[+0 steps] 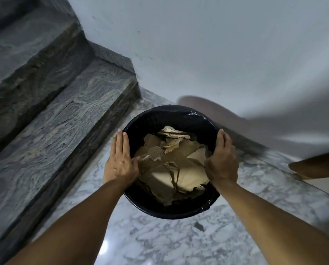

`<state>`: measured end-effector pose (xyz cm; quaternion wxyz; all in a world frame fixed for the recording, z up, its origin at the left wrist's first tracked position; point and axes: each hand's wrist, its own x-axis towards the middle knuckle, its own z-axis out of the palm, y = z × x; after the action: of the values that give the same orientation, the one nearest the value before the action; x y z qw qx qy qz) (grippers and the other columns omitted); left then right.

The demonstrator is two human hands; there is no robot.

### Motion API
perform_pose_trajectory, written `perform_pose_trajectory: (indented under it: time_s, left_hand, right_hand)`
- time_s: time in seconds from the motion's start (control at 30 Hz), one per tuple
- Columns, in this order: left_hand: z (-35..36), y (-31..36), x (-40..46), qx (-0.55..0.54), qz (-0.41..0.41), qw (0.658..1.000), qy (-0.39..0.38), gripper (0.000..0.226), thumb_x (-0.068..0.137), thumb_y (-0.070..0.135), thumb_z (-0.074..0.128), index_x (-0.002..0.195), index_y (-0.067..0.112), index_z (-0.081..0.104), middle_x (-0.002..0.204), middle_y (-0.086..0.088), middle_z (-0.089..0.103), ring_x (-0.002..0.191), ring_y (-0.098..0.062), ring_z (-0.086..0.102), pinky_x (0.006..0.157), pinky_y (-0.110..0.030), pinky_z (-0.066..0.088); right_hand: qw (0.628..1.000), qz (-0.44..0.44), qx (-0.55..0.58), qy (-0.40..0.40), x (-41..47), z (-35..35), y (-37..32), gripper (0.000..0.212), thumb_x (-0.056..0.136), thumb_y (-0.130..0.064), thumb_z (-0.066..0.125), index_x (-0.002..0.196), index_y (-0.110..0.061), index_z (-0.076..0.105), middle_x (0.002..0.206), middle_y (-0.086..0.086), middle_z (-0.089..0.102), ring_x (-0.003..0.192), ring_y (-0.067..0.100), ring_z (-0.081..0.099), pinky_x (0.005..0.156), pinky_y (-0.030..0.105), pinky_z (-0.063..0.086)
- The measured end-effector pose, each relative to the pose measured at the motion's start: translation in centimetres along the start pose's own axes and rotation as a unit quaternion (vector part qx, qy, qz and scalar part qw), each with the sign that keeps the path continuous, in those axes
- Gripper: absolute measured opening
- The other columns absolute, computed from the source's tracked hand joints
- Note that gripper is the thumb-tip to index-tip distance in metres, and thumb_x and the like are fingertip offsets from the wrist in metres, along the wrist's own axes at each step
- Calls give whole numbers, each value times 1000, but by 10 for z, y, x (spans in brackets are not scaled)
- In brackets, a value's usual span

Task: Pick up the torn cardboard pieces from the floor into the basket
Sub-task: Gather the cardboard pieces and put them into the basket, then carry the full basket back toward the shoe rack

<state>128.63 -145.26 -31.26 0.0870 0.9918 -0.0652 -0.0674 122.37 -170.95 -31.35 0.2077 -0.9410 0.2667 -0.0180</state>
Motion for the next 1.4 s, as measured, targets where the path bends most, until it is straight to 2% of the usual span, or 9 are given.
perform_pose_trajectory:
  time_s: [0.17,0.47,0.63,0.73,0.83,1.0,1.1,1.27,1.4]
  left_hand:
    - [-6,1,-1,12,-6,1000,-21,82,95,35,49,153,6,-2,161,-6,-14,149,-23,-9,122,-32,4]
    - [-4,3,0,-13,-10,1000,-15,80,95,32,49,154,7,1,162,-4,-10,150,-20,-7,122,-36,12]
    - [-11,4,-1,-85,11,996,-2,78,90,17,59,151,-3,14,159,-19,10,146,-34,13,120,-40,17]
    - [-26,9,8,-199,-89,975,-31,68,88,8,58,147,3,25,145,-22,29,132,-41,34,106,-48,33]
    - [-50,12,27,-174,-153,969,-88,50,81,-1,55,129,3,40,132,-21,44,117,-41,49,95,-48,41]
    - [-100,40,40,-150,-19,982,-116,40,80,0,53,119,3,45,121,-20,50,106,-41,53,86,-46,47]
    - [-129,72,30,-147,-1,981,-124,36,81,4,53,116,4,46,113,-20,54,102,-41,56,84,-47,50]
    - [-189,143,-7,-243,-12,956,-161,32,93,23,52,116,0,52,109,-22,61,102,-40,58,76,-38,42]
    - [-230,199,-52,-309,11,924,-226,45,90,44,57,97,0,63,89,-18,65,82,-34,62,65,-35,45]
  right_hand:
    - [1000,4,21,7,0,-1,-3,78,81,-1,66,151,-4,31,150,16,39,130,38,43,88,45,52]
    - [1000,19,12,-21,3,-5,-2,85,81,3,61,155,-9,22,156,11,28,138,32,37,96,44,48]
    - [999,24,-26,-32,-3,-17,-6,86,80,5,62,155,-10,22,155,21,28,135,41,39,94,47,53]
    - [982,170,-72,-40,-14,-32,-14,66,87,-9,60,147,-6,32,139,23,43,120,42,51,82,45,53]
    - [960,246,-60,-118,-27,-48,-24,32,97,-9,48,127,1,47,124,20,59,111,38,61,81,39,49]
    - [949,310,-27,-50,-61,-109,-21,32,100,-17,46,127,-1,45,121,20,60,112,37,59,86,40,47]
    - [932,361,11,-6,-88,-146,-15,34,101,-24,47,127,-3,42,120,21,60,109,37,59,80,37,44]
    - [847,489,165,127,-143,-236,-2,43,100,-33,49,128,-1,43,124,25,59,109,39,59,82,40,48]
    - [793,527,234,195,-203,-319,22,61,93,-45,60,130,2,48,128,23,58,112,37,59,85,35,49]
